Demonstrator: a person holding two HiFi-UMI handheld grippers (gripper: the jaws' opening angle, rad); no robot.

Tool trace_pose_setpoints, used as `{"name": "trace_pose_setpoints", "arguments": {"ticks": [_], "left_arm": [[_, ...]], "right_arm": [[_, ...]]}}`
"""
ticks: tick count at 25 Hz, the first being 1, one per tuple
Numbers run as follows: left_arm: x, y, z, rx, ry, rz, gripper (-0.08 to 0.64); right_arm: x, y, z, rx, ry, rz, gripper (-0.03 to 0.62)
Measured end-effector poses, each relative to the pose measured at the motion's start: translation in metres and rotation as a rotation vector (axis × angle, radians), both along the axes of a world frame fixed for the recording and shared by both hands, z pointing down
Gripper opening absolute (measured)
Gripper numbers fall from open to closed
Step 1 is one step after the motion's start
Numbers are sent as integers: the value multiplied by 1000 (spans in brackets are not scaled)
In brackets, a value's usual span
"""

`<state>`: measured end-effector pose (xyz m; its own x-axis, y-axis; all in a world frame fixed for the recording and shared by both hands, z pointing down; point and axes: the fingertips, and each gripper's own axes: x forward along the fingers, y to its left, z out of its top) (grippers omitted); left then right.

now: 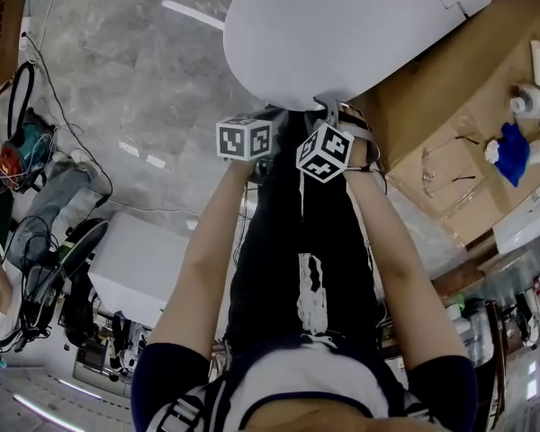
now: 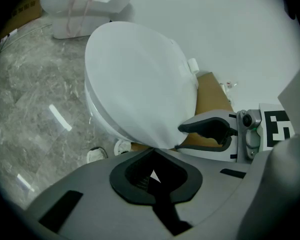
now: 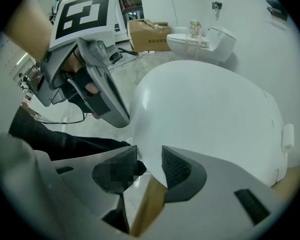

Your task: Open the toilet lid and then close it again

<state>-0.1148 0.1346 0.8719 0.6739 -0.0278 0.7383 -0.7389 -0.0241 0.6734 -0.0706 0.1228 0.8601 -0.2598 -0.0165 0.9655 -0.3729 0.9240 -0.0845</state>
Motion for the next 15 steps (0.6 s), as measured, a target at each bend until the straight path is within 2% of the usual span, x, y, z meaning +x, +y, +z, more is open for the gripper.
{"name": "trace_pose_setpoints", "arguments": {"ticks": [8, 11, 15], "left_arm": [[-3, 1, 19, -40, -39, 27, 6], [-1, -1, 22, -54, -31, -6, 6], [1, -1, 27, -117, 6, -85, 6]], "right_arm": [[1, -4, 16, -27, 20, 40, 128], [1, -5, 21, -30, 36, 33, 115], [1, -7, 25, -34, 44, 34, 110]]}}
